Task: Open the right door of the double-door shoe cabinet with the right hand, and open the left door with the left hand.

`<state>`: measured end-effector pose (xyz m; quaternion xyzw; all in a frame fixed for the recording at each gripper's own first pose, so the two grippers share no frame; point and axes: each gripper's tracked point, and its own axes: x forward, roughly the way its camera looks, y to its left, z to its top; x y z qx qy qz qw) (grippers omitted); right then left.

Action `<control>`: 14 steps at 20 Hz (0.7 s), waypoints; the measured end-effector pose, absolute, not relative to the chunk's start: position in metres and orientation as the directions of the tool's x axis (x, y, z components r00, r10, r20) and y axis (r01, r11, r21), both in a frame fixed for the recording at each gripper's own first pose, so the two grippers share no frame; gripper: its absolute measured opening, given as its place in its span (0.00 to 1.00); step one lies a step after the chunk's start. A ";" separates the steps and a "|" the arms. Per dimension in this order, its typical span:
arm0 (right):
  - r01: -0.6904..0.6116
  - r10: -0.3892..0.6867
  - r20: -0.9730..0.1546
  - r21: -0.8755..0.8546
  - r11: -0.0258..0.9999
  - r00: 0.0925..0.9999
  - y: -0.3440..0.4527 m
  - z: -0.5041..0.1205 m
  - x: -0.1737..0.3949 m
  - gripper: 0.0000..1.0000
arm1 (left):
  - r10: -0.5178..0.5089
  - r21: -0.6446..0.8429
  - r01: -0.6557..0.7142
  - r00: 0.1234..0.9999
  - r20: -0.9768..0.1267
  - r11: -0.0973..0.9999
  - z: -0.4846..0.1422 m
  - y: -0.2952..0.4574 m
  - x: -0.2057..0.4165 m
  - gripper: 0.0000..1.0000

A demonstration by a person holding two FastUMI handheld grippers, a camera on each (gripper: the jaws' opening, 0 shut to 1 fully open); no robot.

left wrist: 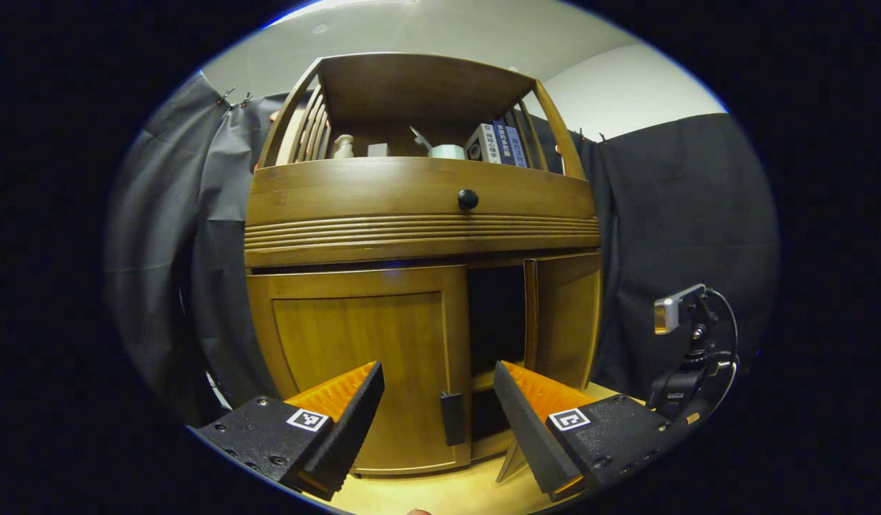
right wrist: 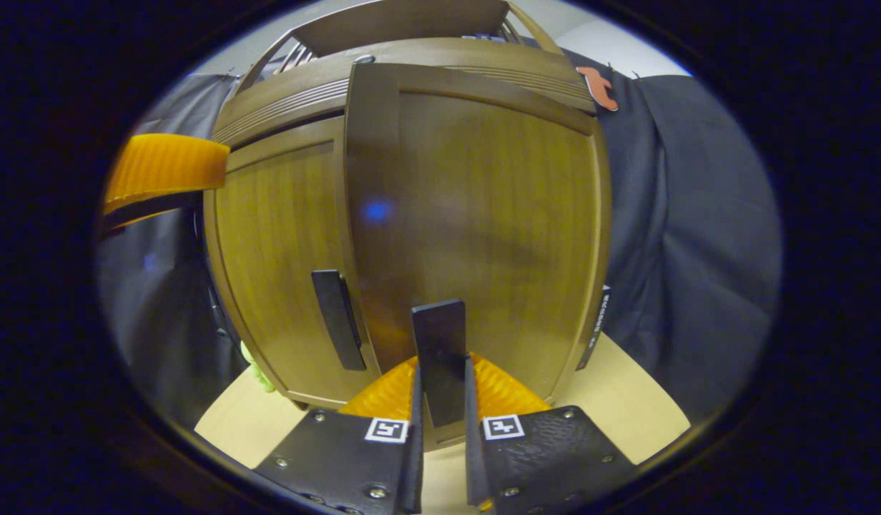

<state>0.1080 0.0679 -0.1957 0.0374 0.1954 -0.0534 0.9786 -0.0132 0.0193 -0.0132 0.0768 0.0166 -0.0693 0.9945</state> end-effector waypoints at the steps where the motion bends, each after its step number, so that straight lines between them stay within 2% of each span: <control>1: 0.124 -0.095 -0.385 0.052 0.991 0.918 0.068 -0.196 0.107 0.24 | -0.146 0.150 0.151 0.988 -0.044 0.977 -0.014 0.013 -0.013 0.96; 8: 0.173 -0.139 -0.395 0.051 0.984 0.908 0.061 -0.188 0.103 0.23 | -0.189 0.143 0.194 0.981 -0.046 0.971 -0.018 -0.013 -0.015 0.96; 14: 0.237 -0.218 -0.390 0.000 0.971 0.894 0.017 -0.180 0.066 0.23 | -0.197 0.123 0.204 0.978 -0.066 0.971 -0.028 -0.024 -0.011 0.96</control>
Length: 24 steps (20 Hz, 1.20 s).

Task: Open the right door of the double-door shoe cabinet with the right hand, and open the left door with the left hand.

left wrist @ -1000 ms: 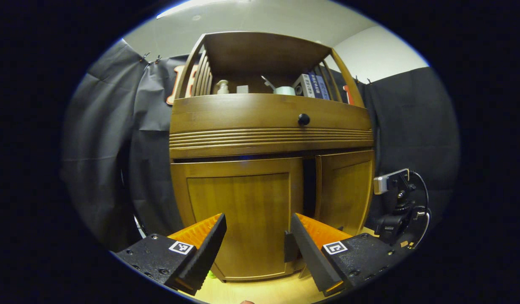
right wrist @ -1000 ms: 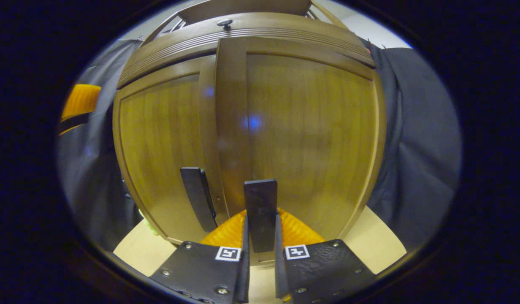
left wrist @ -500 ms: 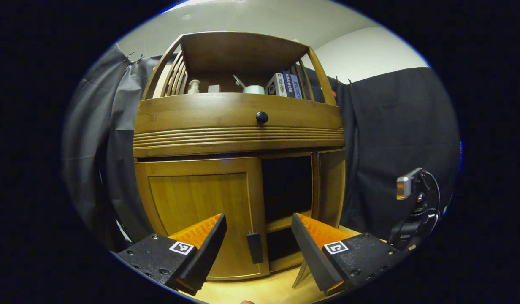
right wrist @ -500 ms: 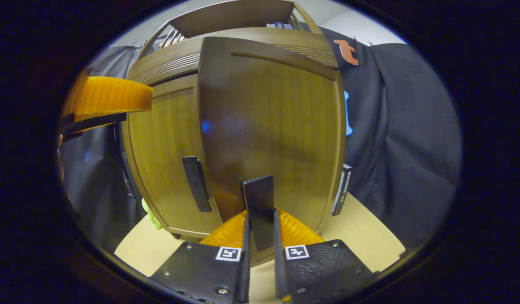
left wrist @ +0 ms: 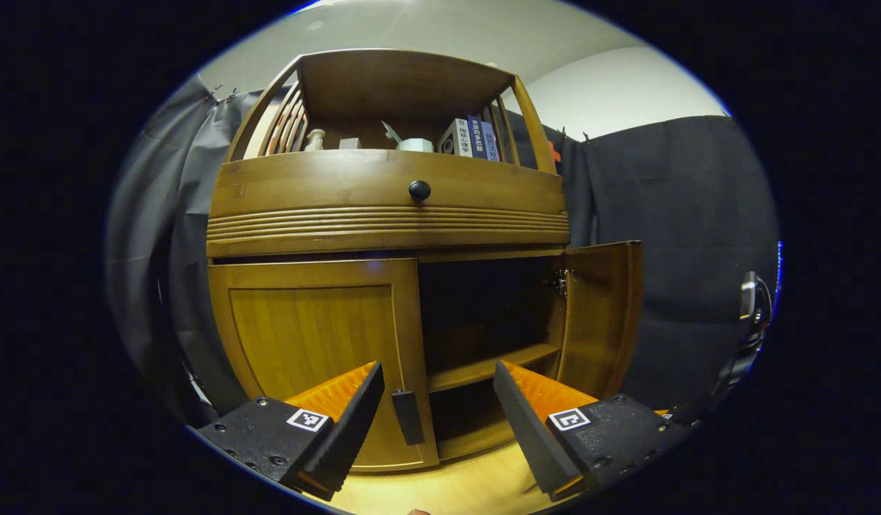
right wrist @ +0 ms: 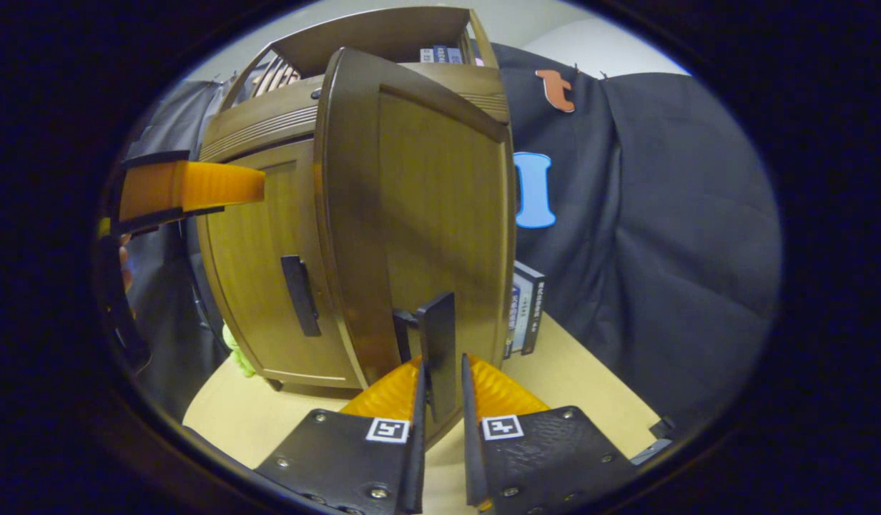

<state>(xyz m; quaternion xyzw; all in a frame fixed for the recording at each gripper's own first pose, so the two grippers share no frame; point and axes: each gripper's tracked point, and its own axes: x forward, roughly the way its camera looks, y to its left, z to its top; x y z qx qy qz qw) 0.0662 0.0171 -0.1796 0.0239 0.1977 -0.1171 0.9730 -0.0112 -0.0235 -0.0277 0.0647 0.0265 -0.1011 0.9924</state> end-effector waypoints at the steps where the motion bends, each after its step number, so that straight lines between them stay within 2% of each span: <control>1: 0.255 -0.237 -0.390 -0.007 0.967 0.890 0.008 -0.179 0.061 0.23 | -0.200 0.117 0.207 0.977 -0.068 0.971 -0.029 -0.026 -0.010 0.96; 2: 0.276 -0.258 -0.391 -0.011 0.961 0.884 -0.002 -0.178 0.057 0.23 | -0.203 0.110 0.210 0.977 -0.068 0.971 -0.029 -0.029 -0.010 0.96; 3: 0.299 -0.281 -0.388 -0.014 0.954 0.878 -0.012 -0.176 0.051 0.28 | -0.207 0.104 0.214 0.976 -0.068 0.971 -0.030 -0.031 -0.008 0.96; 4: 0.325 -0.307 -0.375 -0.016 0.945 0.874 -0.024 -0.171 0.047 0.23 | -0.210 0.101 0.217 0.975 -0.068 0.971 -0.030 -0.034 -0.007 0.96; 7: 0.386 -0.374 -0.350 -0.035 0.922 0.859 -0.061 -0.161 0.036 0.23 | -0.218 0.100 0.224 0.974 -0.068 0.969 -0.033 -0.041 -0.004 0.96; 8: 0.409 -0.399 -0.346 -0.048 0.911 0.849 -0.078 -0.161 0.038 0.27 | -0.220 0.099 0.226 0.973 -0.067 0.969 -0.034 -0.043 -0.003 0.96; 9: 0.406 -0.389 -0.348 -0.027 0.913 0.853 -0.085 -0.160 0.030 0.08 | -0.222 0.096 0.228 0.973 -0.067 0.969 -0.036 -0.045 -0.002 0.96; 10: 0.408 -0.380 -0.350 0.006 0.913 0.856 -0.088 -0.160 0.031 0.06 | -0.225 0.095 0.231 0.972 -0.068 0.968 -0.037 -0.046 0.000 0.96; 16: 0.368 -0.342 -0.355 0.005 0.930 0.870 -0.103 -0.159 0.023 0.07 | -0.226 0.095 0.234 0.970 -0.088 0.968 -0.055 -0.049 0.013 0.96; 21: 0.426 -0.410 -0.312 -0.016 0.904 0.857 -0.140 -0.139 0.005 0.07 | -0.219 0.106 0.230 0.969 -0.111 0.967 -0.084 -0.046 0.038 0.96; 22: 0.443 -0.427 -0.303 -0.017 0.897 0.852 -0.149 -0.134 0.000 0.07 | -0.216 0.107 0.229 0.969 -0.120 0.968 -0.091 -0.046 0.043 0.94; 24: 0.447 -0.425 -0.292 0.008 0.895 0.857 -0.153 -0.126 -0.005 0.07 | -0.207 0.105 0.223 0.968 -0.145 0.969 -0.109 -0.044 0.052 0.94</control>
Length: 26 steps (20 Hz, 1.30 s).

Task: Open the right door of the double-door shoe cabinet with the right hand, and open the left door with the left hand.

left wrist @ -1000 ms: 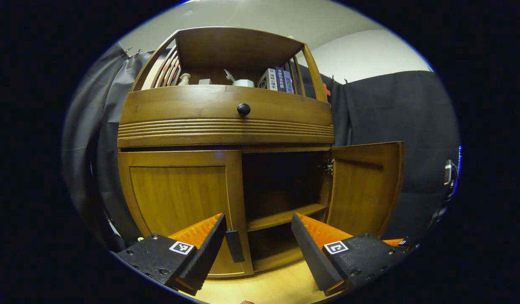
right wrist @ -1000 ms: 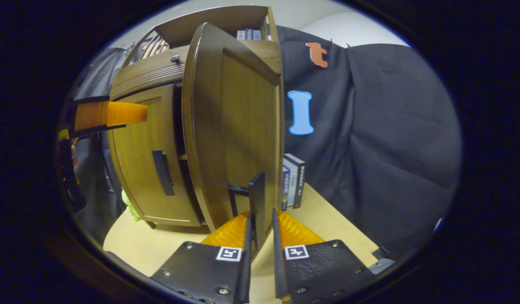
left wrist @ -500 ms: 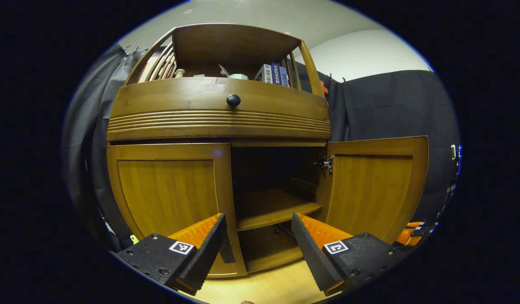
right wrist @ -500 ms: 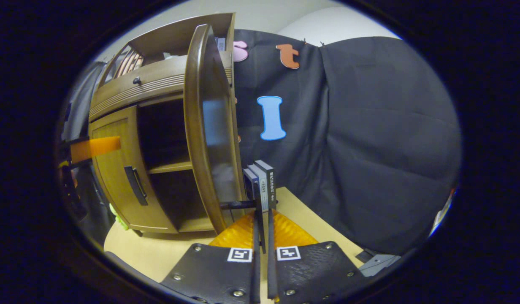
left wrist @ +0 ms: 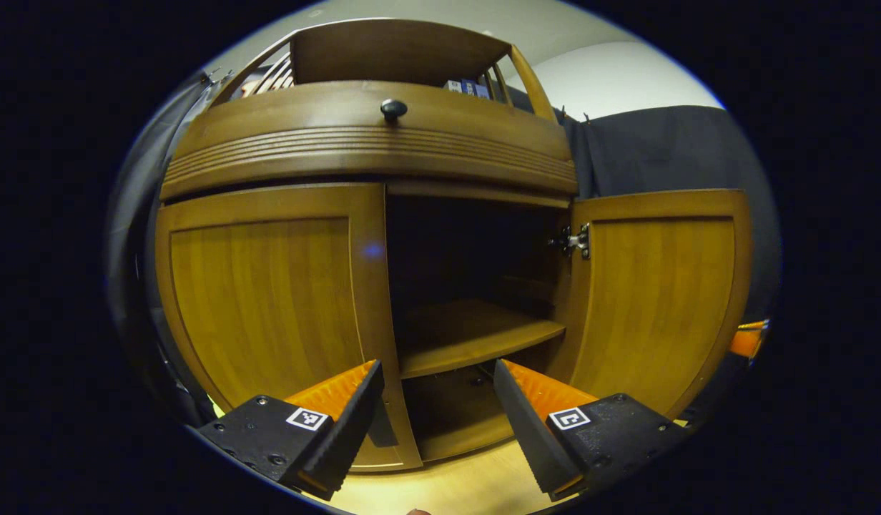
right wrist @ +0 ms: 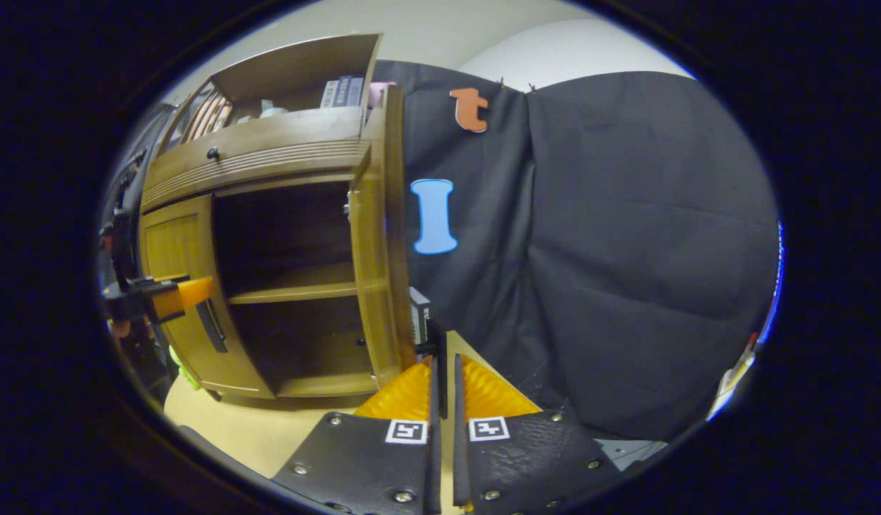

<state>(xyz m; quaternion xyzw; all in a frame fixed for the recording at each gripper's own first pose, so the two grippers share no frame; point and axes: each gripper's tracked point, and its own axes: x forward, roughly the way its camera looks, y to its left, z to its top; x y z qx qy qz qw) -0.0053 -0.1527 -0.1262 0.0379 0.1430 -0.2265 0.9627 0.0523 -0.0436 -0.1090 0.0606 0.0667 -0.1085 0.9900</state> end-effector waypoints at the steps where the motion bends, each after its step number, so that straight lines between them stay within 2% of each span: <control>1: 0.450 -0.429 -0.289 0.008 0.893 0.856 -0.157 -0.125 -0.009 0.07 | -0.202 0.103 0.220 0.966 -0.162 0.970 -0.120 -0.043 0.058 0.96; 2: 0.453 -0.434 -0.283 -0.001 0.892 0.855 -0.158 -0.121 -0.012 0.07 | -0.194 0.103 0.214 0.965 -0.178 0.971 -0.127 -0.041 0.063 0.94; 5: 0.469 -0.458 -0.258 -0.021 0.883 0.851 -0.162 -0.107 -0.021 0.07 | -0.161 0.098 0.184 0.965 -0.208 0.978 -0.144 -0.036 0.078 0.96; 6: 0.475 -0.465 -0.250 -0.022 0.880 0.849 -0.164 -0.102 -0.023 0.07 | -0.160 0.087 0.183 0.963 -0.218 0.979 -0.150 -0.037 0.077 0.91; 11: 0.523 -0.515 -0.237 -0.029 0.852 0.824 -0.180 -0.097 -0.038 0.07 | -0.158 0.083 0.181 0.962 -0.223 0.980 -0.159 -0.043 0.077 0.90; 21: 0.561 -0.547 -0.251 -0.018 0.827 0.798 -0.190 -0.106 -0.045 0.07 | -0.015 0.081 0.020 0.997 -0.073 0.996 -0.107 0.006 0.058 0.90; 26: 0.561 -0.545 -0.260 -0.015 0.828 0.797 -0.187 -0.109 -0.046 0.07 | 0.043 0.092 -0.031 0.991 -0.128 0.995 -0.125 0.024 0.072 0.90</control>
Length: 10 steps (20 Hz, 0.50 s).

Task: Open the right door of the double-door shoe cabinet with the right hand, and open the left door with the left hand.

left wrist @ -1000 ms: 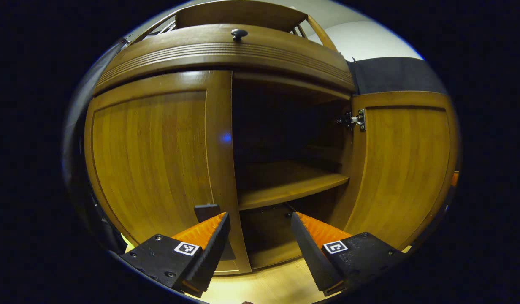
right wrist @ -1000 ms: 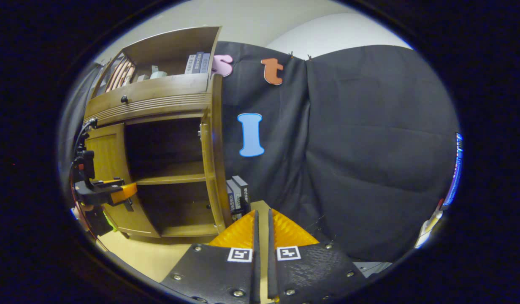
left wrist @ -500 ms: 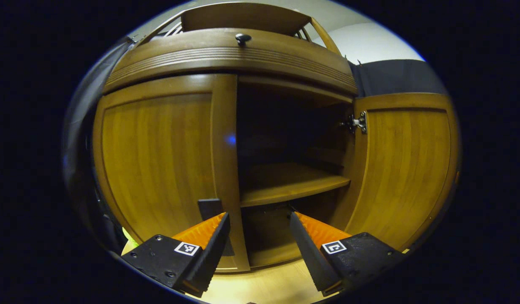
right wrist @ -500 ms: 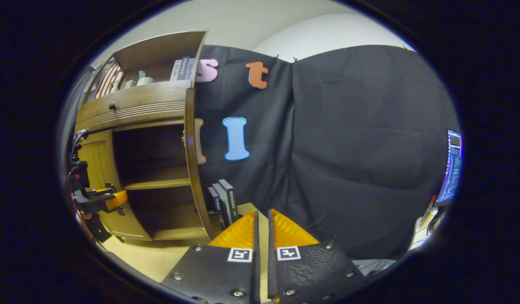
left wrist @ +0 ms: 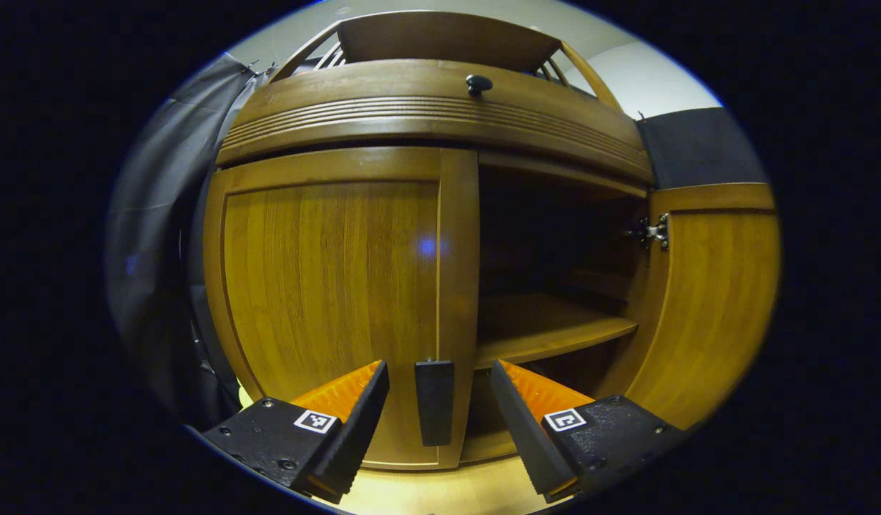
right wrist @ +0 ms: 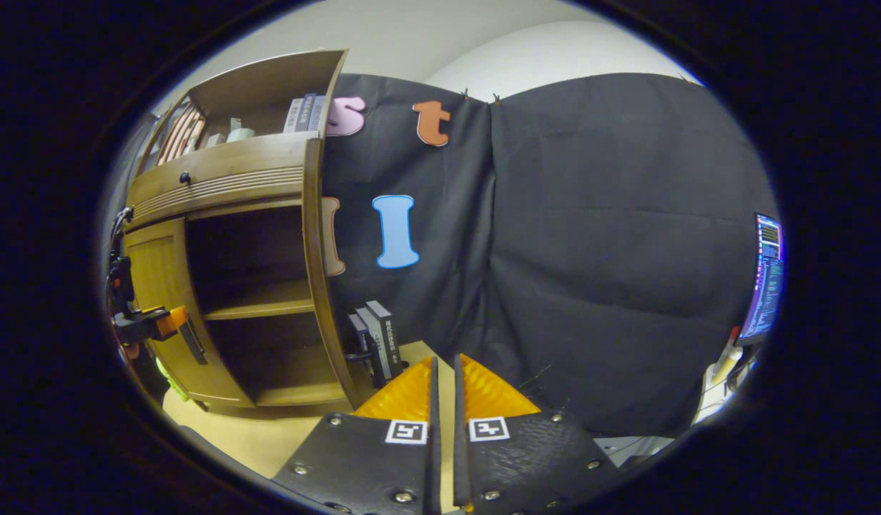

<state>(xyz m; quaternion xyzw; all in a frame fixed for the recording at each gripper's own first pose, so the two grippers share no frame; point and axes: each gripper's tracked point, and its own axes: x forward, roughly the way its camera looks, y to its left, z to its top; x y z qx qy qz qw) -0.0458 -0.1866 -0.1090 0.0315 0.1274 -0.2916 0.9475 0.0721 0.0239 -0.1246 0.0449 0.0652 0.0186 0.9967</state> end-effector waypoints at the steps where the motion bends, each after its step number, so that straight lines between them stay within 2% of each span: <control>1: 0.563 -0.546 -0.262 -0.013 0.827 0.796 -0.186 -0.110 -0.048 0.07 | 0.056 0.095 -0.043 0.988 -0.144 0.995 -0.131 0.026 0.076 0.89; 2: 0.565 -0.548 -0.265 -0.012 0.825 0.794 -0.186 -0.110 -0.051 0.07 | 0.063 0.093 -0.049 0.986 -0.152 0.995 -0.134 0.027 0.080 0.81; 5: 0.574 -0.555 -0.276 -0.012 0.819 0.785 -0.186 -0.114 -0.060 0.07 | 0.075 0.086 -0.060 0.981 -0.181 0.994 -0.144 0.029 0.091 0.73; 6: 0.578 -0.558 -0.280 -0.013 0.816 0.781 -0.187 -0.114 -0.063 0.07 | 0.078 0.083 -0.064 0.979 -0.187 0.995 -0.146 0.030 0.092 0.63; 10: 0.591 -0.567 -0.287 -0.004 0.807 0.772 -0.191 -0.116 -0.073 0.07 | 0.078 0.056 -0.068 0.976 -0.202 0.996 -0.151 0.031 0.089 0.41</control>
